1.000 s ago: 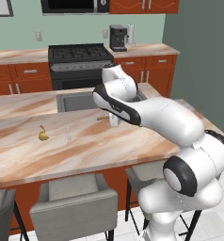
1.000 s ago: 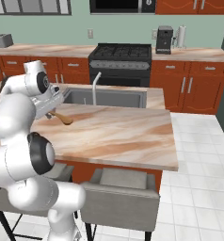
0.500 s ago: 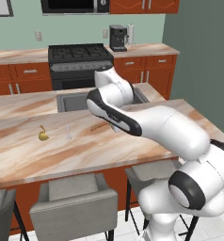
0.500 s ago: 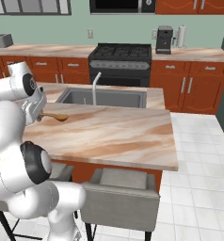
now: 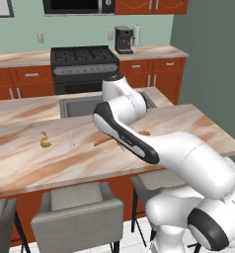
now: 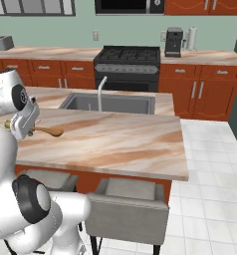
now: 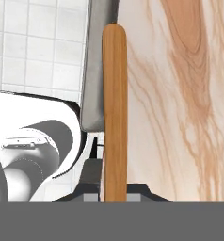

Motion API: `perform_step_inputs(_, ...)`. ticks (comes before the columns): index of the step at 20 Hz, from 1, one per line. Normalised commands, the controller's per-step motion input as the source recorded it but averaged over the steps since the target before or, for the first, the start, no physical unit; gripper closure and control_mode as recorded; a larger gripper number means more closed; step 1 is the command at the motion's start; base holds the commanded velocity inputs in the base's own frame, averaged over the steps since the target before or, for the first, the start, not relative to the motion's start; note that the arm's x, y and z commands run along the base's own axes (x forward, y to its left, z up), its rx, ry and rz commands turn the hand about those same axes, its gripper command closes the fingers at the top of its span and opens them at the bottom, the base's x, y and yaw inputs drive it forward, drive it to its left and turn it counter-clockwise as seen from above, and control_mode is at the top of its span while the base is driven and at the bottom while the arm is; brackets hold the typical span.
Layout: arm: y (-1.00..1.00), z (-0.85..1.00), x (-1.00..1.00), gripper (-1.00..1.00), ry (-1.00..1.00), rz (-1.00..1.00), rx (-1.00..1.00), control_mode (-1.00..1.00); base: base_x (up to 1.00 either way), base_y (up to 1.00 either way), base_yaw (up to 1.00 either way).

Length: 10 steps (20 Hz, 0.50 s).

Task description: Organize the utensils by type. Pick up the wooden spoons from the counter and place them in the open cabinet. Then pick up the metallic utensils from the counter and place them in the open drawer.

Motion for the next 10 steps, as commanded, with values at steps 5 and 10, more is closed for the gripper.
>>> perform_step_inputs(5, 0.03, 0.01, -0.17, 1.00, -0.05, 0.00, -0.01, -1.00, 0.00, 0.00, 0.00)
perform_step_inputs(10, 0.00, 0.00, 0.00, 1.00, 0.00, 0.00, 0.00, 1.00, -0.22, 0.00, 0.00)
